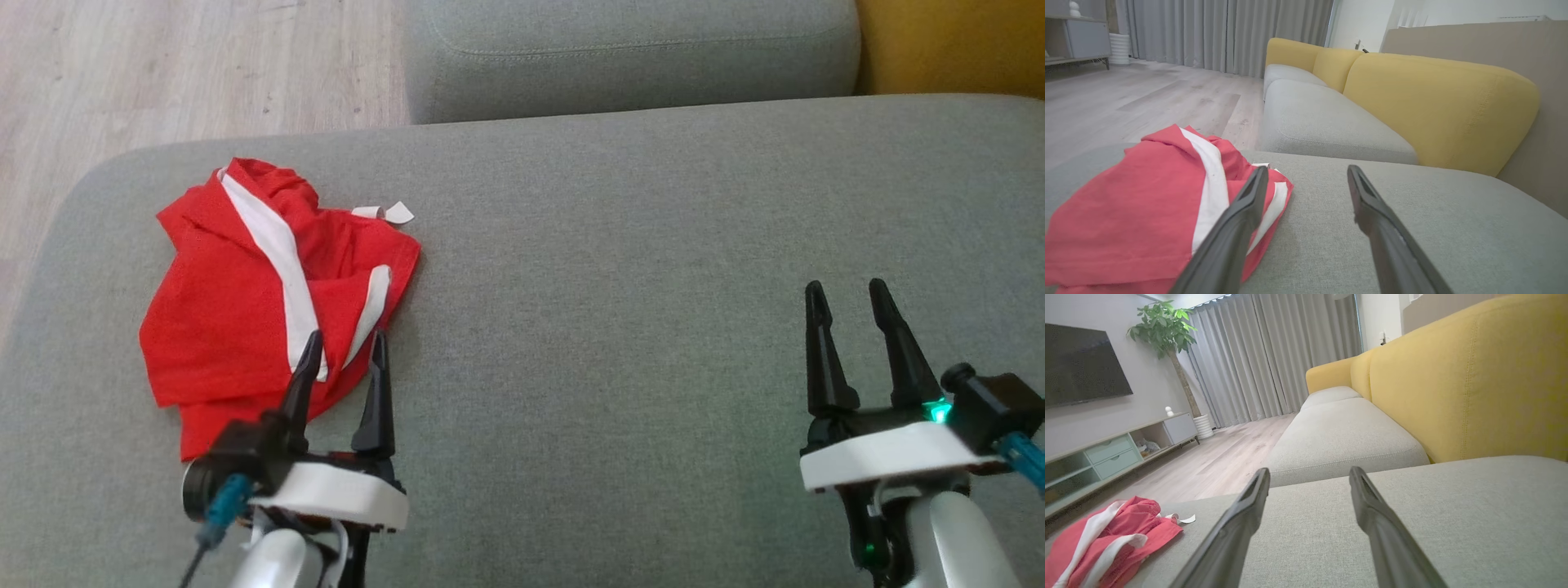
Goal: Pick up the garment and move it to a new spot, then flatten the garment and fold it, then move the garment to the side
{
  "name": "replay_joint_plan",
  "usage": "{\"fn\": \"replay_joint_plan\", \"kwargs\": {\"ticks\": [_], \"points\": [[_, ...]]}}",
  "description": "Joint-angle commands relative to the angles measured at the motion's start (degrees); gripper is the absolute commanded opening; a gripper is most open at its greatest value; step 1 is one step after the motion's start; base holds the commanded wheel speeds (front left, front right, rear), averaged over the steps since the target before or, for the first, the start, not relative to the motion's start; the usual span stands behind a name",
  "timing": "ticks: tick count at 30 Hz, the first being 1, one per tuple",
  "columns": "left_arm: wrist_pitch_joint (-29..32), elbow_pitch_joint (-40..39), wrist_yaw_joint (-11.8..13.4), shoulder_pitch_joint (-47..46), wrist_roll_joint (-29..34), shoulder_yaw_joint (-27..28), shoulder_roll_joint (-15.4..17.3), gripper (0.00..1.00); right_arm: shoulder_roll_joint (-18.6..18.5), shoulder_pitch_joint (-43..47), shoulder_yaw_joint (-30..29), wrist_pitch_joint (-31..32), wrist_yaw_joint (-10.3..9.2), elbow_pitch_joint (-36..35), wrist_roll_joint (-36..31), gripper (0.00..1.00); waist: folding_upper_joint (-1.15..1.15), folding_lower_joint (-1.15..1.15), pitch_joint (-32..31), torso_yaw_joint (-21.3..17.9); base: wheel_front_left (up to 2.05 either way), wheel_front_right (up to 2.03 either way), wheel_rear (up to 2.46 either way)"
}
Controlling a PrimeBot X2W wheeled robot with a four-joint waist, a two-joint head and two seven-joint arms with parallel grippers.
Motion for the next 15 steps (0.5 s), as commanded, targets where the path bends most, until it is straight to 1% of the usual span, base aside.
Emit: {"fn": "replay_joint_plan", "kwargs": {"ticks": [1,11,15], "points": [[-0.88,-2.09,0.7,-3.32,2.19,0.29,1.12,1.0,-0.39,-1.33,1.32,-0.86,-0.03,-2.58,-2.51,1.0,0.0,0.0,0.03,-0.06,0.0,0.0,0.0],[-2.56,-0.37,3.23,-5.45,10.59,-5.78,3.76,1.0,-0.42,-1.0,1.71,-2.55,-0.03,-3.44,-13.26,1.0,0.0,0.0,0.12,0.05,0.0,0.0,0.0],[-3.23,0.26,4.54,-6.27,13.24,-7.97,4.26,1.0,-0.43,-0.8,2.07,-3.22,-0.04,-3.92,-17.05,1.0,0.0,0.0,0.11,0.29,0.0,0.0,0.0]]}}
